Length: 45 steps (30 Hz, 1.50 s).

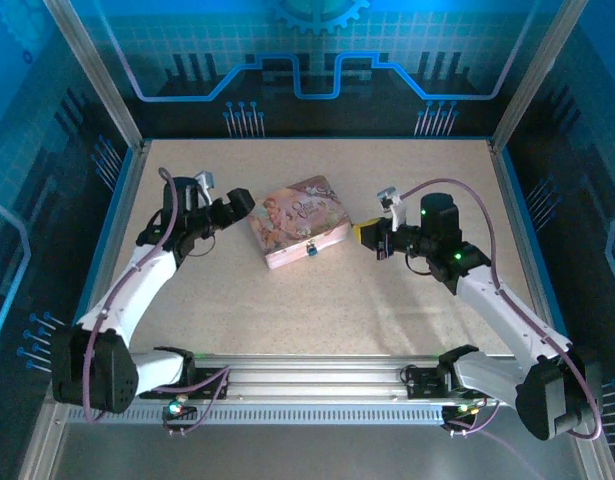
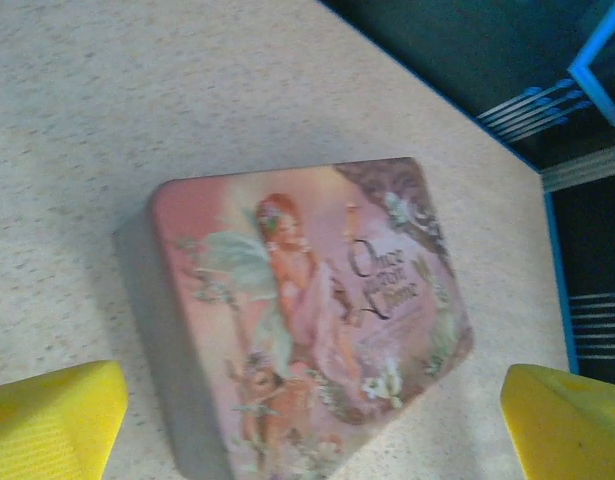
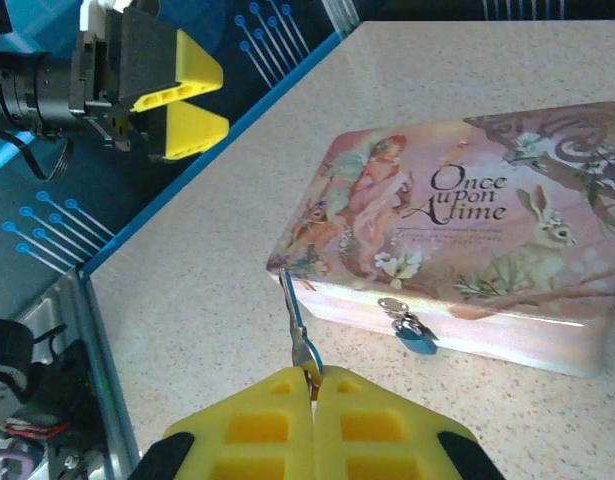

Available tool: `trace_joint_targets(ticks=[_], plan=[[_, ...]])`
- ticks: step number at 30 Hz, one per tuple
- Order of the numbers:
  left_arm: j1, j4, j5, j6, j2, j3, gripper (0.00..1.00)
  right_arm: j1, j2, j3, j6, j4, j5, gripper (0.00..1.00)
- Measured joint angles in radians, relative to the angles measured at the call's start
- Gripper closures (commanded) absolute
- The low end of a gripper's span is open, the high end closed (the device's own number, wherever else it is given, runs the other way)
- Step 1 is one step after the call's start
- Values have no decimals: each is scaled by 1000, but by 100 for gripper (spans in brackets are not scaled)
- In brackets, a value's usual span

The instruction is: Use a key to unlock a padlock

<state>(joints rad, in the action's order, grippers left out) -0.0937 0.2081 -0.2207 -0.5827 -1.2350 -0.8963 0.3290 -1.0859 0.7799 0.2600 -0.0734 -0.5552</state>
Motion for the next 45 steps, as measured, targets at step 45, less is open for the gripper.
trace_joint_targets(ticks=[45], plan=[[-38,-183,-250,-65,-827,-545,24,13,48,-38,-17,-65,55,100]])
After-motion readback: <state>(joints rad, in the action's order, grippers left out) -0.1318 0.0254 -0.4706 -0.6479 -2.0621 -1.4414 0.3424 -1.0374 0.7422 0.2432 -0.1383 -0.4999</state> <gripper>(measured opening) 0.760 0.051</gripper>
